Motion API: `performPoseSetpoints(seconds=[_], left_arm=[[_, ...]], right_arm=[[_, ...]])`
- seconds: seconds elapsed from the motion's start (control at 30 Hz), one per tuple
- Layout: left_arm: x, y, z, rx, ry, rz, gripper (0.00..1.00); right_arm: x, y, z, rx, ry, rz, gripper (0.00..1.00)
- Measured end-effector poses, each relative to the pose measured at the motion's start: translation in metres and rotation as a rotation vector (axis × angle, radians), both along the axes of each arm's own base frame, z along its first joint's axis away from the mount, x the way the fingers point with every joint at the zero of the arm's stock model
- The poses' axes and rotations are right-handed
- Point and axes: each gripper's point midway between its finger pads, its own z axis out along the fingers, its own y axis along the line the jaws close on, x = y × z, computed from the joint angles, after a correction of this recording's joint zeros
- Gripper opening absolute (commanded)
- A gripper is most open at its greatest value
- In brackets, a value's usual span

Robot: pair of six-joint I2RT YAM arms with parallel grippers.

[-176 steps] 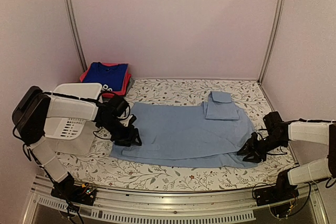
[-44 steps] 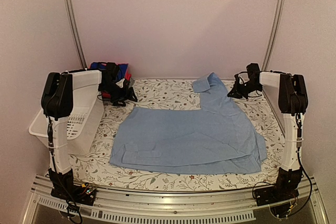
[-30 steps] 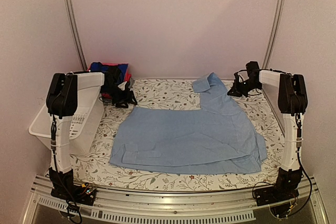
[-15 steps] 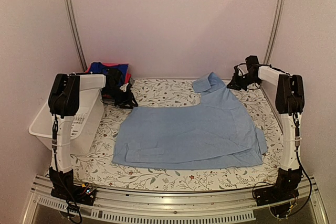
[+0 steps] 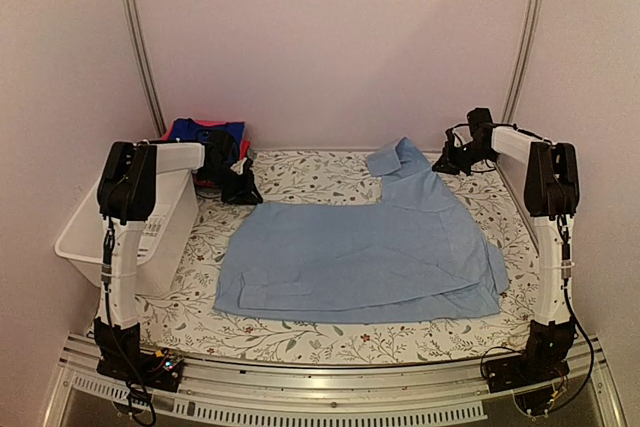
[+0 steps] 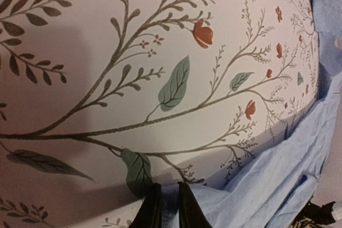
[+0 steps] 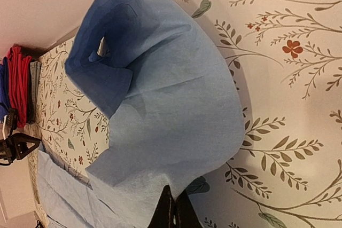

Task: Fold and stack the mixed laundry pile
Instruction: Fold the 1/3-folded shirt at the center of the board.

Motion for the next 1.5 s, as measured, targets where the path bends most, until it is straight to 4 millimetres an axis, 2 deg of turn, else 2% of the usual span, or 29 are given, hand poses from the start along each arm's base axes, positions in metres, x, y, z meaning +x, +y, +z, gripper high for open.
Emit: performPoseSetpoints(seconds=[0.07, 0.4, 0.5, 0.6, 0.7, 0.83, 1.07, 1.17, 1.37, 1.5], left_arm=[[0.0, 0.0, 0.0, -0.001, -0.001, -0.001, 0.0], [0.002, 0.0, 0.005, -0.002, -0.021, 0.001, 0.0], [-0.001, 0.002, 0.014, 0.004, -0.038, 0.004, 0.0], [-0.004, 0.004, 0.034, 0.004, -0.081, 0.0, 0.0], [-0.008, 0.005, 0.055, 0.001, -0.127, -0.014, 0.0], [-0.019, 0.007, 0.073, 0.002, -0.171, -0.036, 0.0], [-0.054, 0.011, 0.074, 0.027, -0.174, -0.083, 0.0], [-0.07, 0.013, 0.078, 0.042, -0.181, -0.101, 0.0], [-0.095, 0.01, 0.093, 0.072, -0.226, -0.145, 0.0], [-0.113, 0.007, 0.09, 0.097, -0.219, -0.171, 0.0]], right_arm=[[0.0, 0.0, 0.0, -0.001, 0.0, 0.001, 0.0], [-0.004, 0.0, 0.001, -0.005, 0.006, 0.007, 0.0], [-0.012, 0.0, 0.007, -0.004, 0.012, 0.007, 0.0], [-0.026, 0.0, 0.019, 0.001, 0.01, 0.009, 0.0], [-0.044, 0.001, 0.043, 0.019, -0.01, 0.01, 0.0], [-0.056, 0.002, 0.061, 0.033, -0.037, 0.014, 0.0], [-0.09, 0.005, 0.068, 0.05, -0.017, 0.024, 0.0], [-0.111, 0.006, 0.069, 0.055, 0.002, 0.023, 0.0], [-0.154, 0.004, 0.085, 0.061, -0.002, 0.019, 0.0], [-0.181, 0.005, 0.088, 0.066, 0.008, 0.022, 0.0]])
